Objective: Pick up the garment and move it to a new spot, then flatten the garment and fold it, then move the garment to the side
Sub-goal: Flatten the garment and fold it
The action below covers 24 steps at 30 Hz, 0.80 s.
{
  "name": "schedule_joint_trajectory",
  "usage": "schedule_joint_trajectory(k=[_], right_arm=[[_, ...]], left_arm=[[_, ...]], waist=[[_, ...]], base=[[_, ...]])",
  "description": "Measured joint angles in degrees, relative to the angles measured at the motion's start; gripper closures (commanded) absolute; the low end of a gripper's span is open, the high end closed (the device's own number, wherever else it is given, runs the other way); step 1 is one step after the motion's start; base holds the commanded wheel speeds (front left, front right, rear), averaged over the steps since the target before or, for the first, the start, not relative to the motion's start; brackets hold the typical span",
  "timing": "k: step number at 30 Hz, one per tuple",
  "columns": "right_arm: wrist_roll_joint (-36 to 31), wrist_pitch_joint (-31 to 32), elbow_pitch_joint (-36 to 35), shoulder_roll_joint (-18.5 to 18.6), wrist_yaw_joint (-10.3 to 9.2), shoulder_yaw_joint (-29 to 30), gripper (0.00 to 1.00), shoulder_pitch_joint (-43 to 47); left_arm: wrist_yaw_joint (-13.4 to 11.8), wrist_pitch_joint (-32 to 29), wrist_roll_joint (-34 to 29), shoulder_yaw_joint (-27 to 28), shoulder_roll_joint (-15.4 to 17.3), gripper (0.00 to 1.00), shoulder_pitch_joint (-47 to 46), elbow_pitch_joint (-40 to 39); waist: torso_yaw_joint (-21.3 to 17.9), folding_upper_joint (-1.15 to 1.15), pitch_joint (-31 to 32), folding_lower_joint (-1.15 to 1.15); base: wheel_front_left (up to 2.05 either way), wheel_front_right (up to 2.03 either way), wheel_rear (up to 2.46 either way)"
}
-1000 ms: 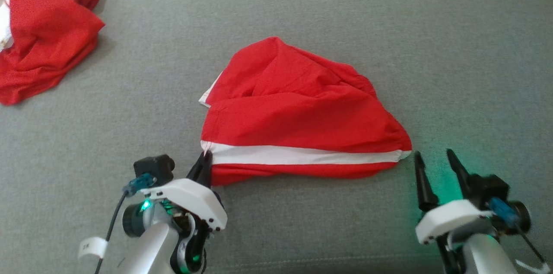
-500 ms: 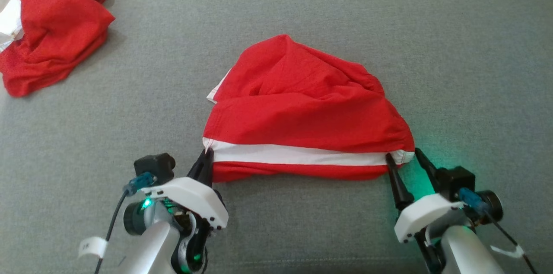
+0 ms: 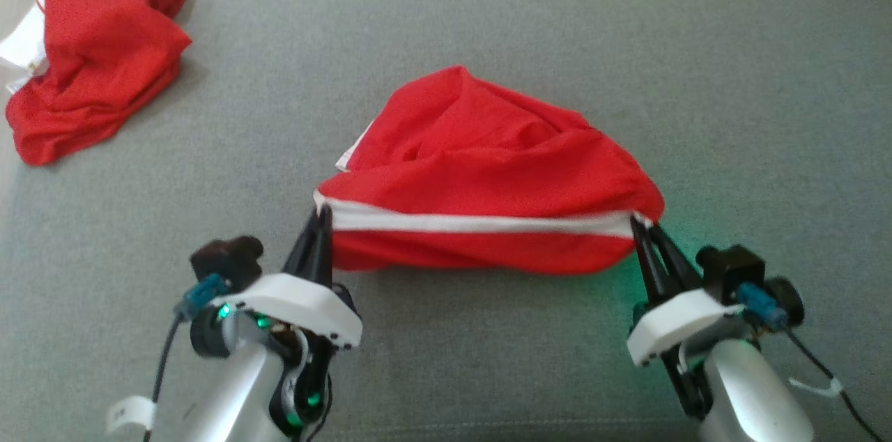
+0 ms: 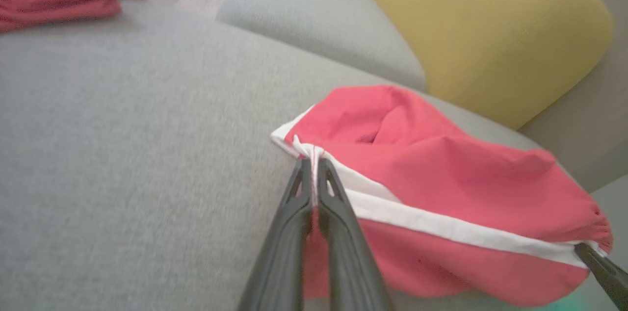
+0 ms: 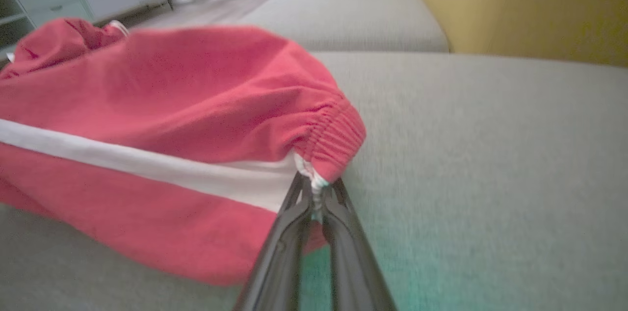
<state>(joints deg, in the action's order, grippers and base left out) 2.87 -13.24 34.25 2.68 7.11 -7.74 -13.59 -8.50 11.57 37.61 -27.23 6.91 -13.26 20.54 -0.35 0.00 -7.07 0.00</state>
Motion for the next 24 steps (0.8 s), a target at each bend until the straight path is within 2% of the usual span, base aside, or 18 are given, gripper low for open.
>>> schedule_joint_trajectory(k=[5, 12, 20, 24], right_arm=[[0.8, -0.7, -10.3, 0.4, 0.0, -1.5, 1.0, 0.0], [0.7, -0.8, -28.5, 3.5, 0.0, -0.9, 1.0, 0.2], [1.2, 5.7, -46.6, 6.4, 0.0, 0.9, 1.0, 0.4], [1.8, 10.0, -49.0, 7.5, 0.0, 1.2, 1.0, 0.4]], left_arm=[[0.0, 2.0, -1.5, 1.6, 0.4, 1.0, -0.5, -6.3], [-0.6, 2.6, -4.5, 4.1, 2.4, 1.0, -1.9, -19.6], [-1.9, -1.3, -9.0, 4.4, 7.5, 1.0, -6.9, -34.4], [-2.2, -4.7, -9.4, 4.6, 8.5, 1.0, -10.2, -36.8]], waist=[[-0.4, 0.0, 2.5, 0.0], [-0.5, 0.0, 7.2, 0.0], [1.1, 0.0, 9.6, 0.0], [1.7, 0.0, 9.1, 0.0]], base=[[0.0, 0.0, 0.0], [0.0, 0.0, 0.0], [0.0, 0.0, 0.0], [0.0, 0.0, 0.0]])
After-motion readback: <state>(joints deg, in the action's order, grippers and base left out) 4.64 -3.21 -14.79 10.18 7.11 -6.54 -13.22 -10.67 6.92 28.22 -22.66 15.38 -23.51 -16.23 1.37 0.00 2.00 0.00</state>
